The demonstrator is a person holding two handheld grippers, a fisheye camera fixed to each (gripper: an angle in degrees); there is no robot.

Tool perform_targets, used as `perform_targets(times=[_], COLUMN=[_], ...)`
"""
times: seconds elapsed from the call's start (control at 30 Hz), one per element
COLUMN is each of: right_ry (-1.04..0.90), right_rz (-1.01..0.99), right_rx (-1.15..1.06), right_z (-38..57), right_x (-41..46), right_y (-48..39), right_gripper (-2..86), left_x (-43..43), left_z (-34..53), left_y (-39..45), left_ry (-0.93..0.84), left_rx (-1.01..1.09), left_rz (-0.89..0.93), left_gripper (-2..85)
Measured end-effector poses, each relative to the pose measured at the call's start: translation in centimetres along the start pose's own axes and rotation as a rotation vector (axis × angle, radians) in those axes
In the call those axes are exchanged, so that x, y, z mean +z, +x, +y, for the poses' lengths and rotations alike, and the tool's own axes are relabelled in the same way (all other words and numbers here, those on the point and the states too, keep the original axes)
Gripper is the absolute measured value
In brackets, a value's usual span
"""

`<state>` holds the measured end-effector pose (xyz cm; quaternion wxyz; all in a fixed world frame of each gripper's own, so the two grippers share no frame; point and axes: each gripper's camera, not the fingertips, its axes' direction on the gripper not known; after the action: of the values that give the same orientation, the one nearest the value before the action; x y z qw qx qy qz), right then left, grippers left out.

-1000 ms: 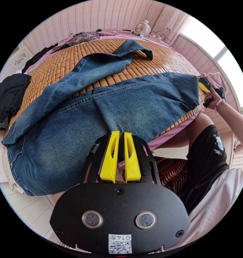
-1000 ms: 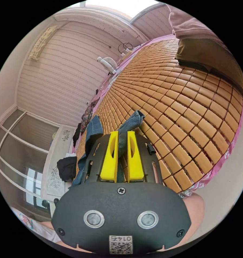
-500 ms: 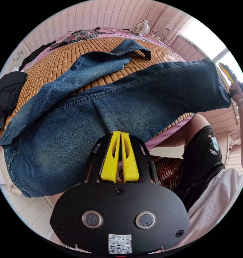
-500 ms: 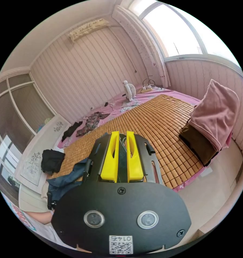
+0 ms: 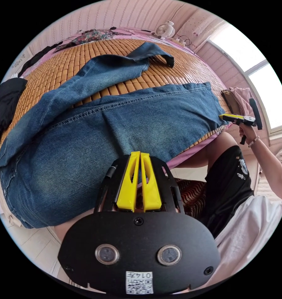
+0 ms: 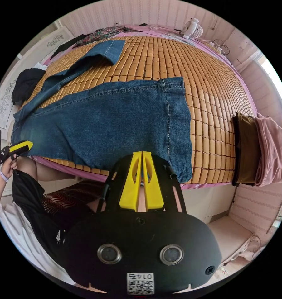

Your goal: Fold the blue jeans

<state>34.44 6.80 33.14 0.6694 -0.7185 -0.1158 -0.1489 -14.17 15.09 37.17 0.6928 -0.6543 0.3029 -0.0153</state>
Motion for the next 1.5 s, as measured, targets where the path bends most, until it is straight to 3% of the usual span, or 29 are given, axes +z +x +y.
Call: perform_targets(times=[0.1,0.3,0.4,0.53,0.73,0.8,0.9,1.1,1.3,1.4,1.5], right_ry=[0.022,0.015,0.176,0.418,0.529,0.536,0.56,0.675,0.893,0.988,0.969], right_rz=[0.1,-0.081,-0.111,-0.417,-0.899,-0.992,-0.98,-0.978,-0.89,-0.767,-0.622], right_rx=[-0.035,0.113,0.111,0.152,0.363,0.442,0.512,0.53,0.35,0.294,0.2], right_z=[1.4,1.8,1.8,-0.9,-9.5,-11.8,-14.6,-14.8,-8.8,-5.9,-5.7], right_x=[0.2,-1.1,-4.5,-6.6,-2.1,-0.5,0.5,-2.4,-12.3,-17.4,-21.0], right_y=[-0.3,3.5,4.1,5.0,5.0,4.6,4.1,5.7,7.0,7.6,7.1], right_gripper=[0.3,0.5,3.2,6.9,10.4,11.2,12.6,4.9,0.9,0.8,0.6], left_x=[-0.8,-3.0,-5.7,-9.5,-15.1,-17.1,-18.9,-20.4,-21.3,-21.2,-24.2], left_z=[0.2,0.9,1.5,1.9,2.9,4.7,7.6,11.8,11.3,9.7,8.1], left_y=[0.1,-2.3,-4.1,-7.6,-15.2,-18.9,-23.9,-30.5,-33.9,-35.6,-35.5], left_ry=[0.001,0.019,0.13,0.263,0.368,0.425,0.467,0.573,0.669,0.612,0.697], left_rx=[0.062,0.033,-0.014,-0.082,-0.197,-0.32,-0.527,-0.799,-0.836,-0.825,-0.76], left_rz=[-0.022,0.107,0.137,0.077,-0.035,-0.101,-0.134,-0.007,0.16,0.236,0.215], left_gripper=[-0.7,-0.5,-0.4,1.5,7.5,9.1,10.2,11.7,10.7,9.6,7.6])
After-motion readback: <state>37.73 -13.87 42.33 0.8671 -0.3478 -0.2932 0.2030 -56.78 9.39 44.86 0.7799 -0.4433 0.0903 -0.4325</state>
